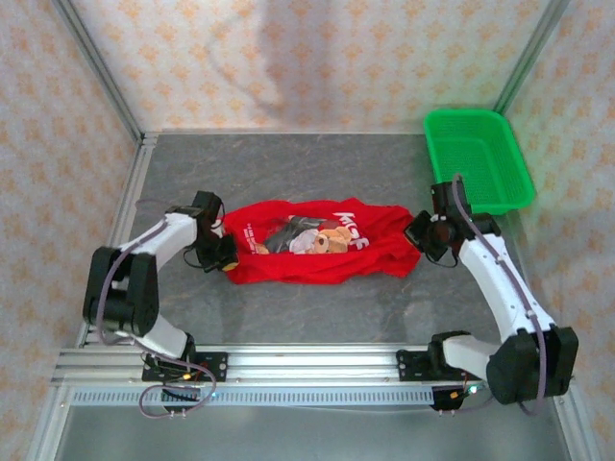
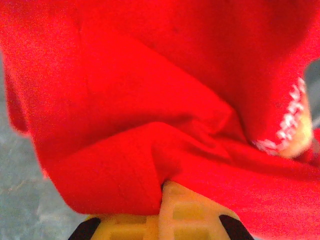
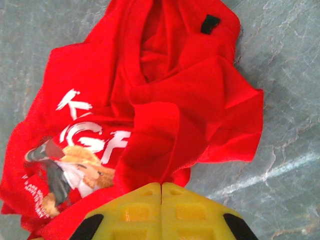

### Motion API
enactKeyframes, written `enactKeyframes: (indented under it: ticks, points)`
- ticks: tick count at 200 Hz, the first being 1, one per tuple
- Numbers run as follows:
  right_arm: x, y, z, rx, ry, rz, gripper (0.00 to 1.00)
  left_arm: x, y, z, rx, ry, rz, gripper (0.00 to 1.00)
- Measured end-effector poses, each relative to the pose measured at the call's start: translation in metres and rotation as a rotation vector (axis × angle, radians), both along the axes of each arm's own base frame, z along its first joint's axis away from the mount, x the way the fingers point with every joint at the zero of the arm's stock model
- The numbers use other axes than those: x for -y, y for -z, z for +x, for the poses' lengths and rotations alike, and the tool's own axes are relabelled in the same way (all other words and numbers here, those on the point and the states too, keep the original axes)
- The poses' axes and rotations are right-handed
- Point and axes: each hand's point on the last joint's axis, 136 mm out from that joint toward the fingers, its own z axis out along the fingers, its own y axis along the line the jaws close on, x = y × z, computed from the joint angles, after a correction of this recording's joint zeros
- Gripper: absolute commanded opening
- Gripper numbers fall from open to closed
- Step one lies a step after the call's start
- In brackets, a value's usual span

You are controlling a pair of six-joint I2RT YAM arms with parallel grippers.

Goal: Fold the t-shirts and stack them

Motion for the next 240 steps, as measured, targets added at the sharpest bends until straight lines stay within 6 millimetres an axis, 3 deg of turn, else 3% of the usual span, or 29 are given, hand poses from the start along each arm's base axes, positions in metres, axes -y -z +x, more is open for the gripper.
enactKeyframes:
  ticks: [16, 35, 66, 91, 125, 146, 179, 240]
  points:
    - [0.000, 0.008, 0.007, -0.010, -0.002, -0.008, 0.00, 0.003, 0.007, 0.013, -0.011, 0.011, 0.007, 0.18]
    - [-0.001, 0.019, 0.016, -0.029, -0.009, -0.017, 0.00, 0.005, 0.002, 0.034, 0.025, 0.012, 0.015, 0.44]
    - [-0.001, 0.035, 0.021, -0.051, -0.020, -0.025, 0.00, 0.001, -0.017, 0.055, 0.124, -0.009, 0.044, 0.61]
    - [-0.001, 0.041, 0.018, -0.059, -0.031, -0.030, 0.00, -0.004, -0.044, 0.047, 0.212, -0.047, 0.052, 0.64]
    - [-0.001, 0.043, 0.020, -0.053, -0.040, -0.034, 0.00, -0.006, -0.065, 0.011, 0.276, -0.116, 0.017, 0.66]
    - [-0.002, 0.046, 0.022, -0.057, -0.042, -0.034, 0.00, -0.004, -0.053, -0.016, 0.242, -0.167, -0.015, 0.66]
    - [-0.003, 0.051, 0.025, -0.064, -0.052, -0.036, 0.00, -0.001, -0.016, -0.053, 0.129, -0.257, -0.043, 0.64]
    - [-0.005, 0.053, 0.025, -0.068, -0.075, -0.032, 0.00, 0.002, 0.018, -0.048, 0.170, -0.415, -0.107, 0.47]
